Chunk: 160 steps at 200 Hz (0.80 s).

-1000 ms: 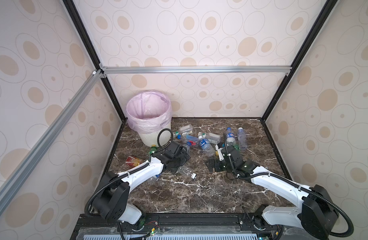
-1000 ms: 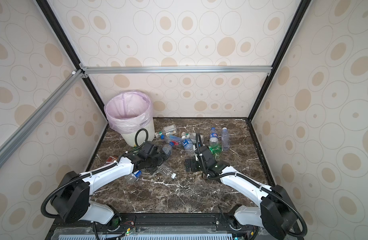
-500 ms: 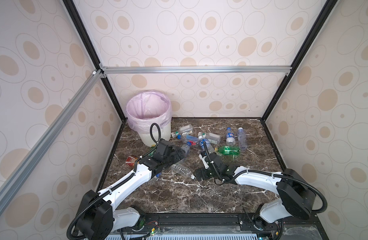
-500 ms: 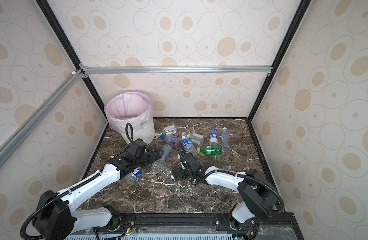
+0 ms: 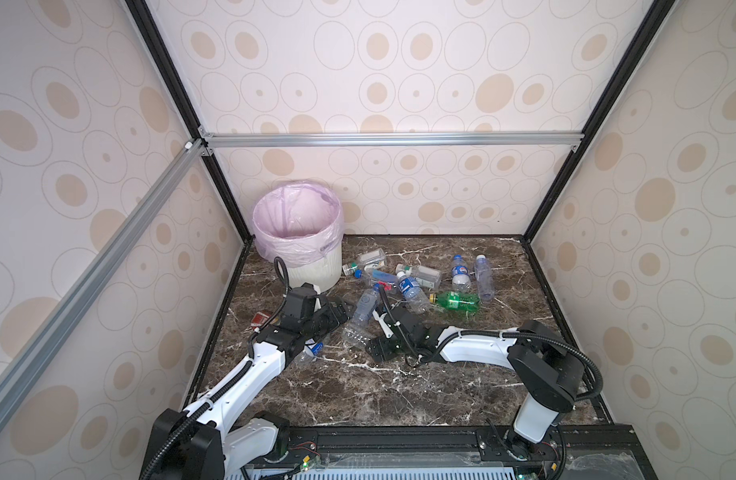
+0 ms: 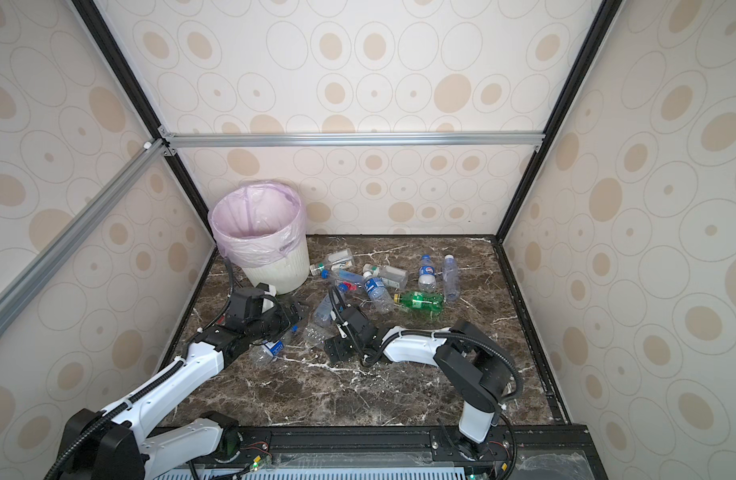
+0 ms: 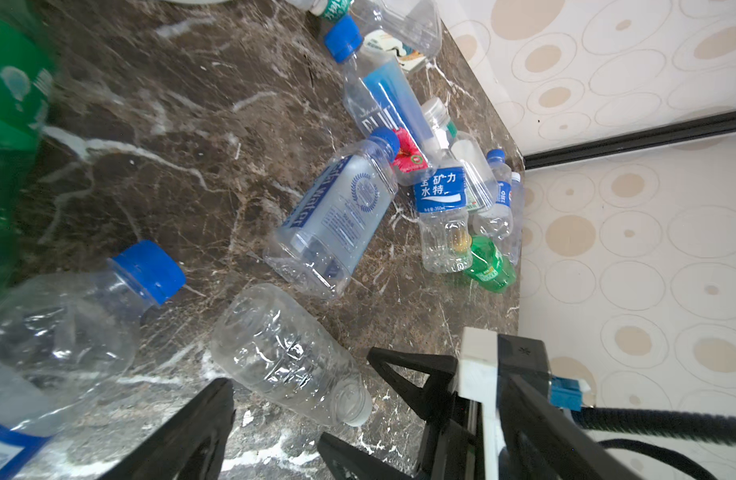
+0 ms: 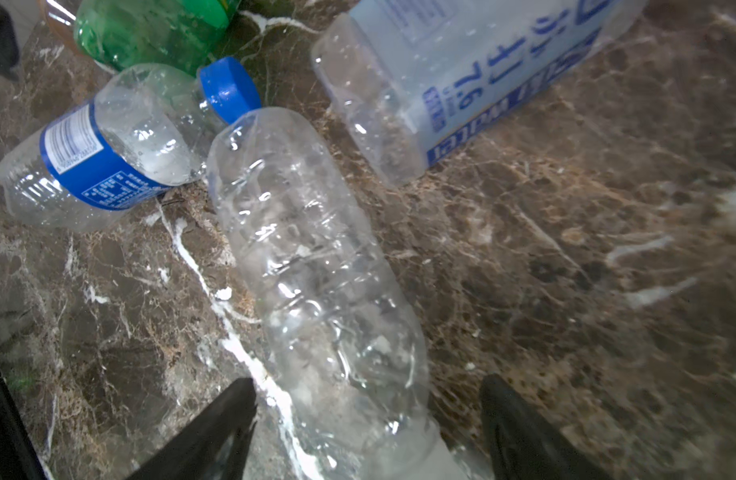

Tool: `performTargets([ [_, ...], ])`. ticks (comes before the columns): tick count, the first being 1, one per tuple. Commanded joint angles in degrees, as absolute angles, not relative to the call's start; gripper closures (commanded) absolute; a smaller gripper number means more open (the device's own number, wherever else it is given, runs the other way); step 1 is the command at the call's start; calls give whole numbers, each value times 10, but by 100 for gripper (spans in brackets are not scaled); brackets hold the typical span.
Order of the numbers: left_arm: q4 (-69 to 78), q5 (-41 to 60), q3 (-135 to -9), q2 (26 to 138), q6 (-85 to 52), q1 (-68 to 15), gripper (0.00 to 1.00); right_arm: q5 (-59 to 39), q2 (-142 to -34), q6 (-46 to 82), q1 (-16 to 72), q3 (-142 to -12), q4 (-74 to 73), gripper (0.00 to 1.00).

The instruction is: Throw the plastic bottles in the bin

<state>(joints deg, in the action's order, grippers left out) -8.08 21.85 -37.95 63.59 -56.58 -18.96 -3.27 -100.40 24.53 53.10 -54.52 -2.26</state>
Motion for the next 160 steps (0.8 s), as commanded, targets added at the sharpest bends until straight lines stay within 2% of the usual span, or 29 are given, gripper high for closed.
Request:
performTargets([
  [1, -44, 249, -377, 637, -576, -181, 1, -35, -1017, 237, 544, -559, -21, 15],
  [52, -21, 265, -367, 640, -591, -177, 1, -19, -1036, 239, 550, -555, -10, 28],
  [106, 11, 266, -353, 634, -615, -176, 1, -33, -1047, 227, 550, -559, -5, 33],
  [160, 17, 284, -353, 642, -626, -175, 1, -29, -1032, 210, 550, -553, 7, 44],
])
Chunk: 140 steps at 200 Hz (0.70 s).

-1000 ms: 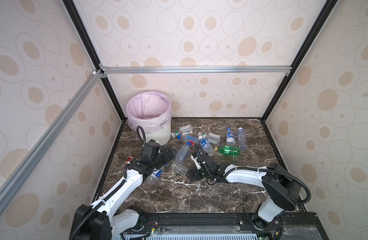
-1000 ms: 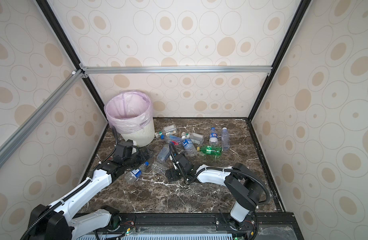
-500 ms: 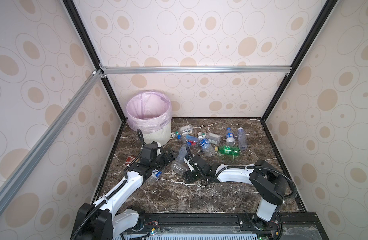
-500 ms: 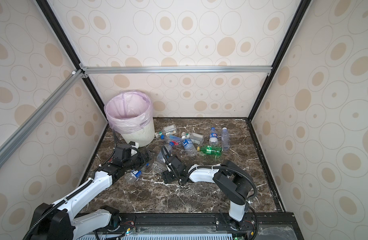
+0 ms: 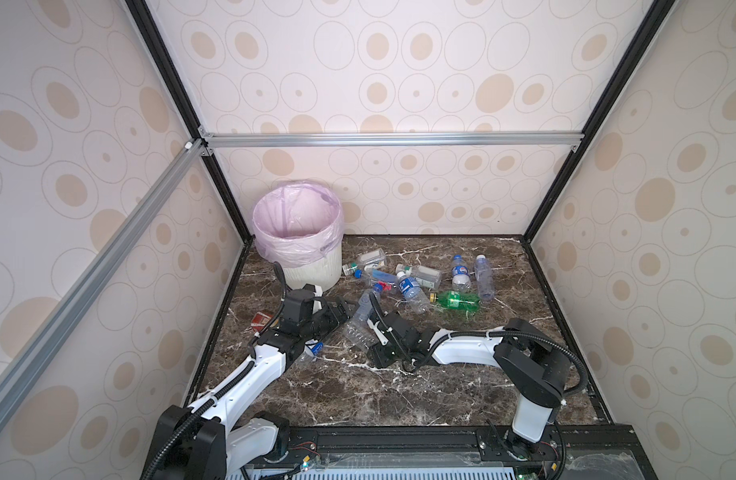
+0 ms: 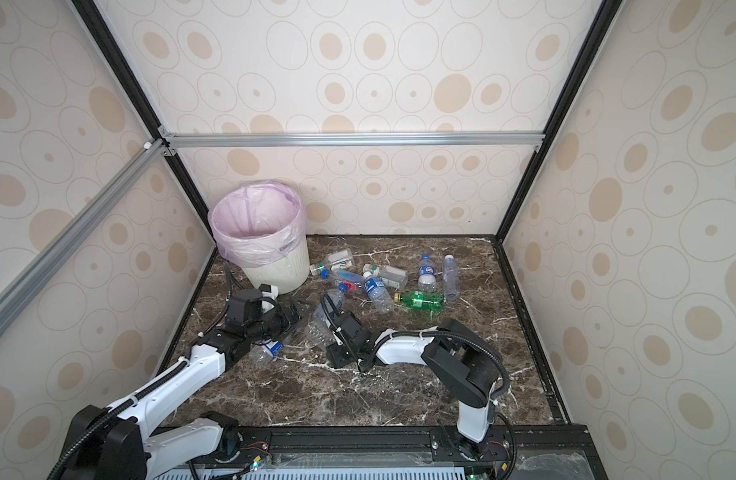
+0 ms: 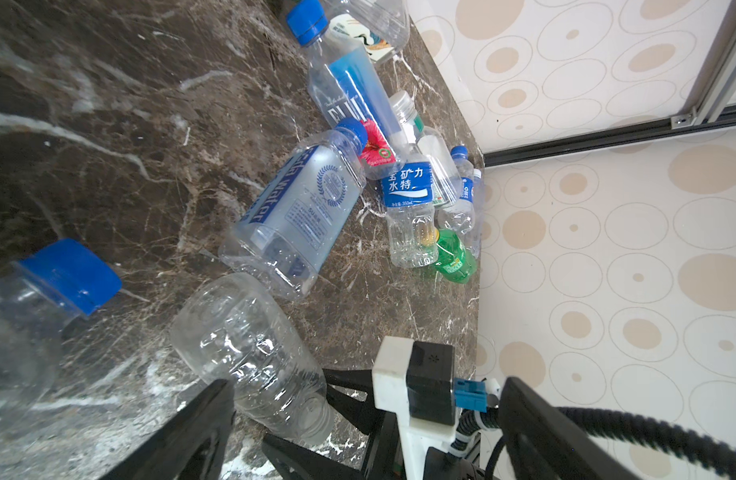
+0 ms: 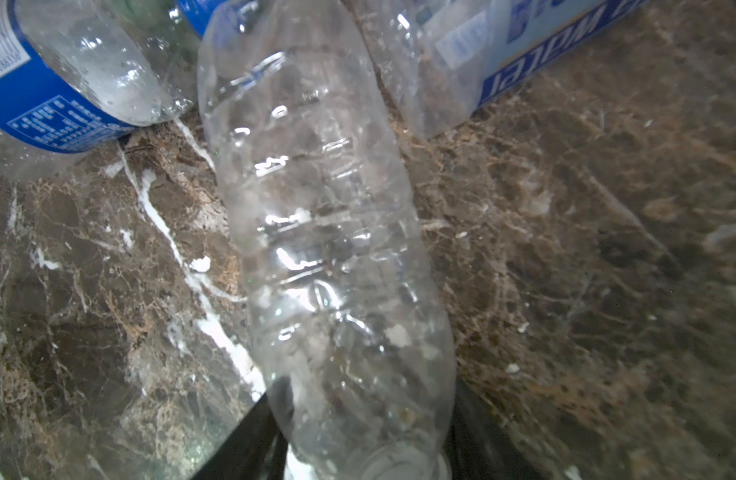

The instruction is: Throw the plastic bottles in the bin

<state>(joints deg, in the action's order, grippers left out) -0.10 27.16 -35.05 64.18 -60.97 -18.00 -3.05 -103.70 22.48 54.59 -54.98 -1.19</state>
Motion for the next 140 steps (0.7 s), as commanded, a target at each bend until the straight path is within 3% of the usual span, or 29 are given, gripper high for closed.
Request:
performTargets([
  [1, 17, 284, -353, 642, -626, -175, 1, -29, -1032, 210, 550, -553, 7, 44],
  [140, -5, 281, -382, 642, -613, -176, 1, -27, -984, 189, 549, -548, 14, 52],
])
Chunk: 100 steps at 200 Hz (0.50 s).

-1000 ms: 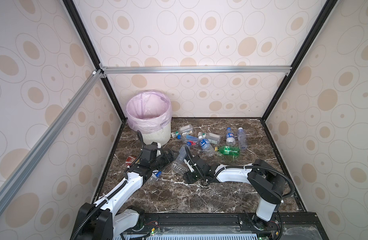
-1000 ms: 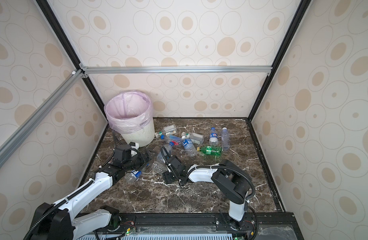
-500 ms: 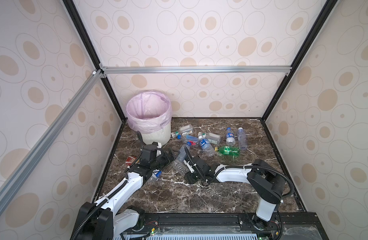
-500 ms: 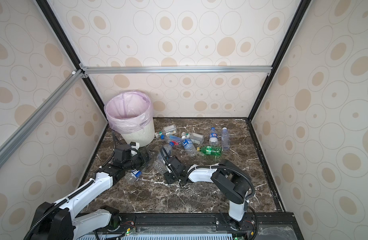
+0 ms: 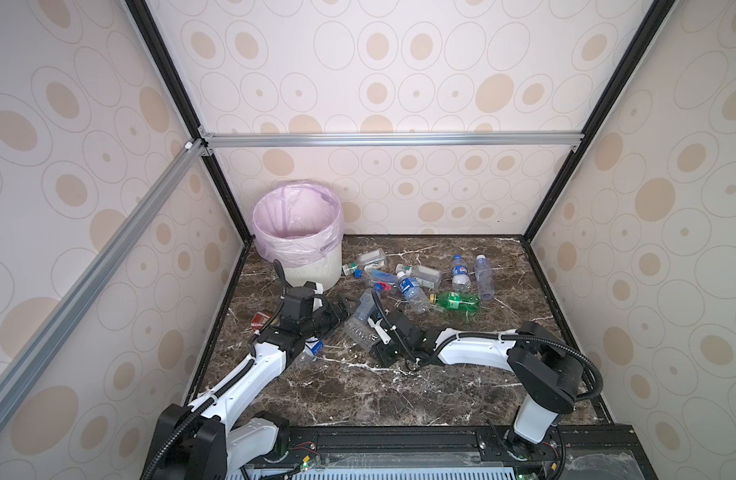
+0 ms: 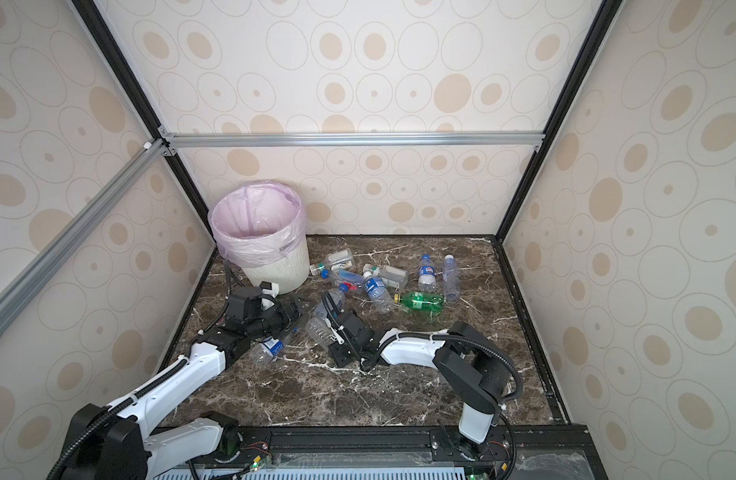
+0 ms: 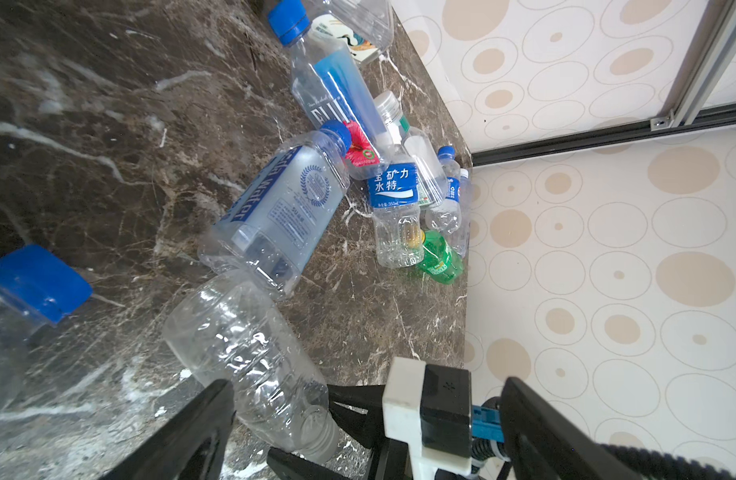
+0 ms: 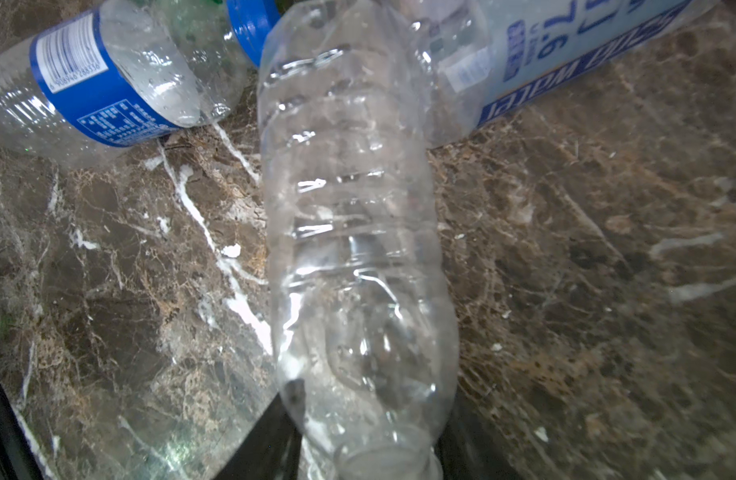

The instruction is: Throw the plastic bottles in the bin

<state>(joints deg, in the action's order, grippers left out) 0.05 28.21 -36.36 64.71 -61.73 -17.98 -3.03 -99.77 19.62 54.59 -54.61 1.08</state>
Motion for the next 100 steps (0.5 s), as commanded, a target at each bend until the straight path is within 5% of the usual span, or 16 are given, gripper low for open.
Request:
performTargets([
  [1, -6, 280, -382, 642, -613, -176, 1, -27, -984, 190, 550, -548, 15, 52],
  [100, 0, 282, -385, 647, -612, -176, 1, -20, -989, 188, 549, -561, 28, 62],
])
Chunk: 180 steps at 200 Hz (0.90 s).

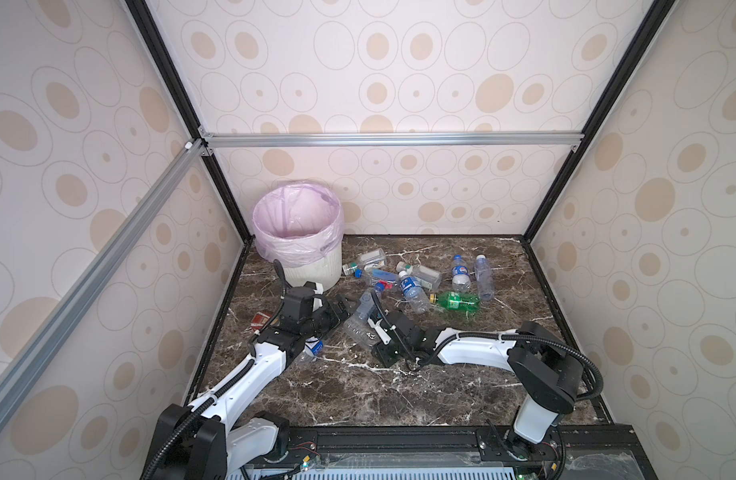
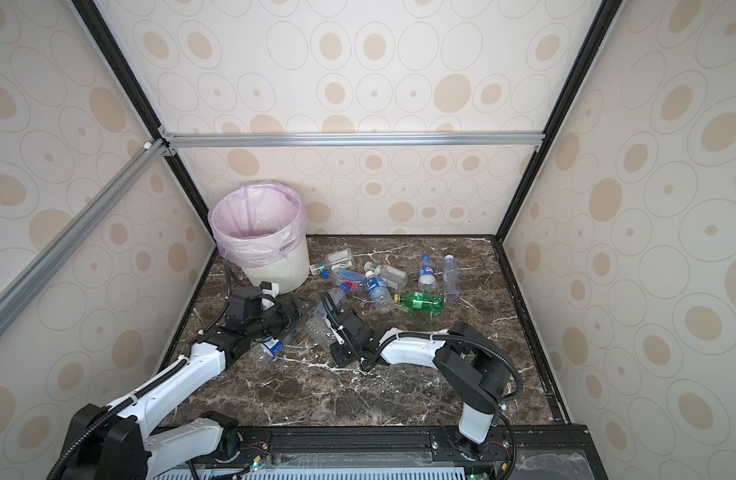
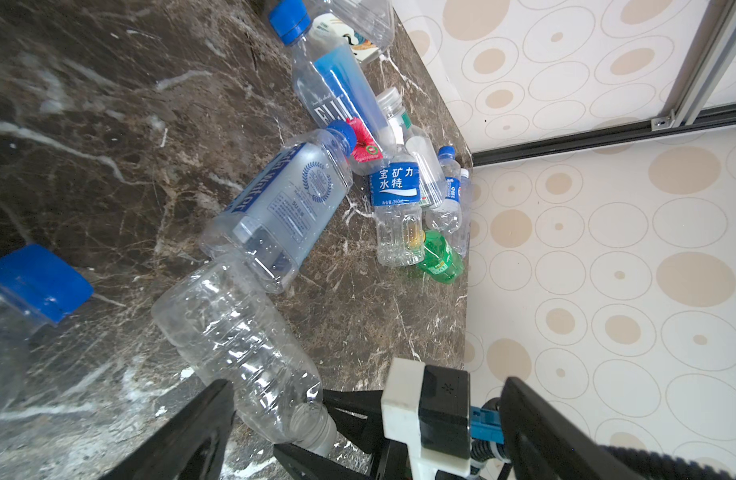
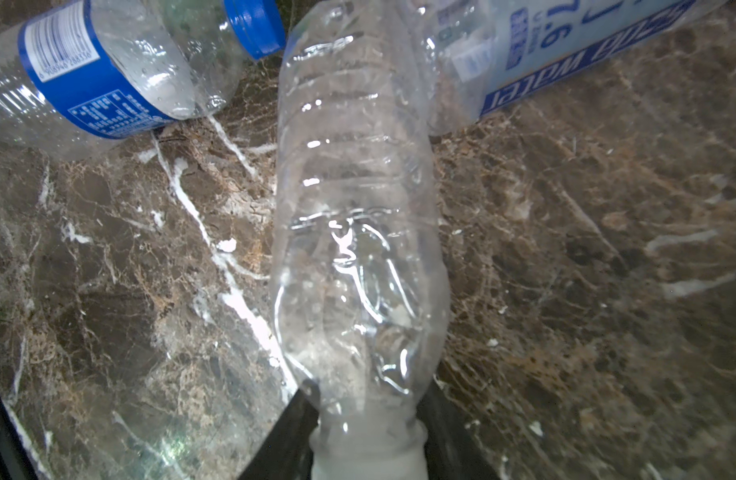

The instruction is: Throw the plastic bottles in the bin

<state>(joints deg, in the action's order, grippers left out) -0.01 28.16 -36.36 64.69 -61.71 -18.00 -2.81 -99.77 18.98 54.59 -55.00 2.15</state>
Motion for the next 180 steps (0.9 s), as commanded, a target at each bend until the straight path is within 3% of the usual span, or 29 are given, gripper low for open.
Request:
performTargets([
  [1, 0, 282, -385, 647, -612, -176, 1, -20, -989, 189, 549, -561, 28, 62],
  [180, 81, 322, -416, 643, -689, -176, 1, 7, -873, 178, 538, -609, 54, 66],
])
